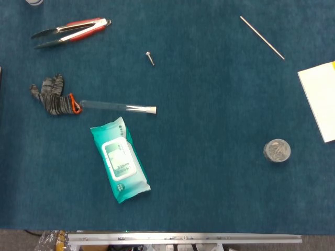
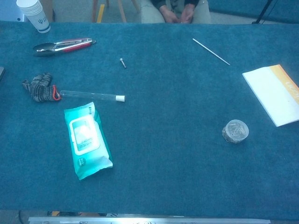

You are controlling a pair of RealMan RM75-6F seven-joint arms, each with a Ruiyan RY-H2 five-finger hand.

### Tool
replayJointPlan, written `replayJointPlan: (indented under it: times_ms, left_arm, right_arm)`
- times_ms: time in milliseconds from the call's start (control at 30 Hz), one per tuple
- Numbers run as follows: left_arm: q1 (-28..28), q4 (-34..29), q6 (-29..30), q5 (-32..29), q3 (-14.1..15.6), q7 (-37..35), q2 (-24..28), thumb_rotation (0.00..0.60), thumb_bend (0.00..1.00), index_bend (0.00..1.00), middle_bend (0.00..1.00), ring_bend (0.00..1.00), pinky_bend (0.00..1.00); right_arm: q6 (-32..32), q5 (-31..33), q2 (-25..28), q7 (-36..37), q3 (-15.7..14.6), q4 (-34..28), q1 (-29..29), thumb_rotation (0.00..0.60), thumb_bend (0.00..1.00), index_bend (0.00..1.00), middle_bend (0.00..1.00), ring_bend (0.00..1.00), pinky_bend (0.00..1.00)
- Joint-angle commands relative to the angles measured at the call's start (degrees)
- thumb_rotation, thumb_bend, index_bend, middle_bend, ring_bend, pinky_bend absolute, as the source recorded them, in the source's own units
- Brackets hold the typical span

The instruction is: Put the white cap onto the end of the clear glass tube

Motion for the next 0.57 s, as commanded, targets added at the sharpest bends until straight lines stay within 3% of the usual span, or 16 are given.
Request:
replayJointPlan:
  times_ms: [33,567]
  left_arm:
    - [2.2,-1.18,2.59,0.96,0.92,0.87,0.73,0.6,0.29,0.17,0.09,0.0,0.04]
    - [6.3,-2.54,4.74,2.99,1.11,-0.33,2.36,0.6,0.29,0.18,0.1,0.0,0.04]
  right_arm:
    - [1.57,-0.28,-0.57,0.1,-0.32,0.78,-1.8,0.6,0.31,0.34,0.25,0.1,0.19]
    - [3.81,0.27,0.6,2.58,1.52,0.93,-6.19,0.6,0.31,0.34,0.25,0.1,0.19]
